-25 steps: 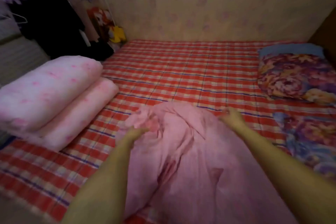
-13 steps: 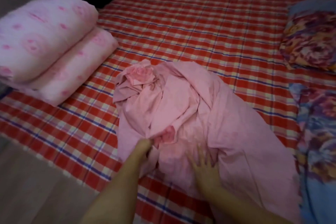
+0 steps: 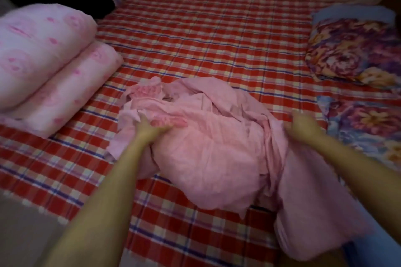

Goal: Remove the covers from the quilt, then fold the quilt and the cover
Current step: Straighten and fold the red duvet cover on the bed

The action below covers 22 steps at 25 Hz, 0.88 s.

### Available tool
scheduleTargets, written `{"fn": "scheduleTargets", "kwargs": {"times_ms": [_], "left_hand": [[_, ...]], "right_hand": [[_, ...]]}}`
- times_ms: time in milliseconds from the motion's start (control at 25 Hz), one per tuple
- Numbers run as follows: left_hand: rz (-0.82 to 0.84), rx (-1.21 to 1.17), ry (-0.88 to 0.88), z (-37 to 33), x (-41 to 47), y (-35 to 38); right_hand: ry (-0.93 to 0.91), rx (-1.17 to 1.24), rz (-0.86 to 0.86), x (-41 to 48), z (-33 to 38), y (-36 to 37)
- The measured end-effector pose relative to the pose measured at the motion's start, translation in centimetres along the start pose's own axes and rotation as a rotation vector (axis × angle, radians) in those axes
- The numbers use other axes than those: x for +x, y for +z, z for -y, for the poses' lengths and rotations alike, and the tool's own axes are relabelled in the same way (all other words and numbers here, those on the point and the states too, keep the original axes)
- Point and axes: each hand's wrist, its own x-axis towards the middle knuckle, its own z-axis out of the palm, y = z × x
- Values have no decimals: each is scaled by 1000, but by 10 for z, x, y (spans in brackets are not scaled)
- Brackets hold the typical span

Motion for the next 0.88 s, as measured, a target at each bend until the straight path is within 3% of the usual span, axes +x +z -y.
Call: {"fn": "scheduleTargets", "kwargs": {"times_ms": [80,120,240,320,440,520,600,760,800,880], "left_hand": [[101,381,-7,14,-47,82],[152,468,83,21,-80,121],[348,650,375,40,-140,196],[384,718,342,47,-150,218],[319,684,138,59,-132,219],[294,576,21,60,-124,215],[365,457,6,49,-128,225],[496,136,380,23,-166,246],[487,177,484,24,-171,245],[230,466,620,31,-161,241]], "right_hand": [[-120,110,286,-40,26,60],[-103,82,349,-59,28,88],[112,-7,204,-98,4,122],[229,84,267,-109,-8,106],[221,607,430,-106,-18,64],[308,1150,428,-108,-20,26],[271,1504,358,-104,-25,-21],[34,1643,81,-95,-34,-102],[39,1644,51,-91,-35,-114],[66,1656,54,-84,-35,-133]]}}
